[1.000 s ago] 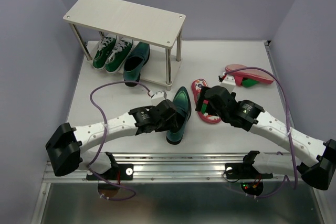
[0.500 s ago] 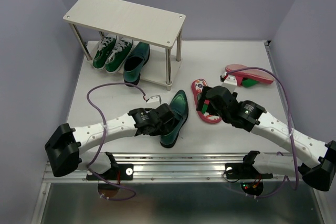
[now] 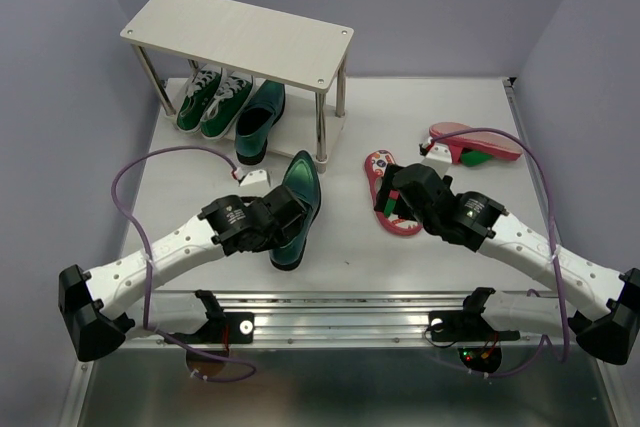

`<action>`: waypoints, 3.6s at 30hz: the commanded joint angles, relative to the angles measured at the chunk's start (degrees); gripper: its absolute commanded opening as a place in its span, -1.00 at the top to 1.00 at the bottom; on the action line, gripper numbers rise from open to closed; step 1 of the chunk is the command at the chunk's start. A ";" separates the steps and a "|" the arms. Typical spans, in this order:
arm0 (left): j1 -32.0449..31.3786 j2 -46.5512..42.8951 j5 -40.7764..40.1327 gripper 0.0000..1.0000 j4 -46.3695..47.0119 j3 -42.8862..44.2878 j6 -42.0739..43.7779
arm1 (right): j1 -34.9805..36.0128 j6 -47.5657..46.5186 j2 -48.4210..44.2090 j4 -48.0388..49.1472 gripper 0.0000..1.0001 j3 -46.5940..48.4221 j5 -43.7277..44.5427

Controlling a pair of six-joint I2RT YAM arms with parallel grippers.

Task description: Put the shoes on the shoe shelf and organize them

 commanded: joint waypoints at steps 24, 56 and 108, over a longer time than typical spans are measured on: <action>22.69 6.92 -5.22 1.00 30.05 11.98 23.83 | 0.45 0.96 -3.29 -1.88 -1.00 2.80 2.16; 30.08 20.64 2.52 1.00 52.73 11.81 33.50 | 0.45 2.81 -1.00 -3.99 -1.00 4.12 2.51; 25.86 -7.57 9.02 -0.29 33.04 -0.32 25.95 | -18.97 -15.99 22.61 13.22 -1.00 10.35 -9.17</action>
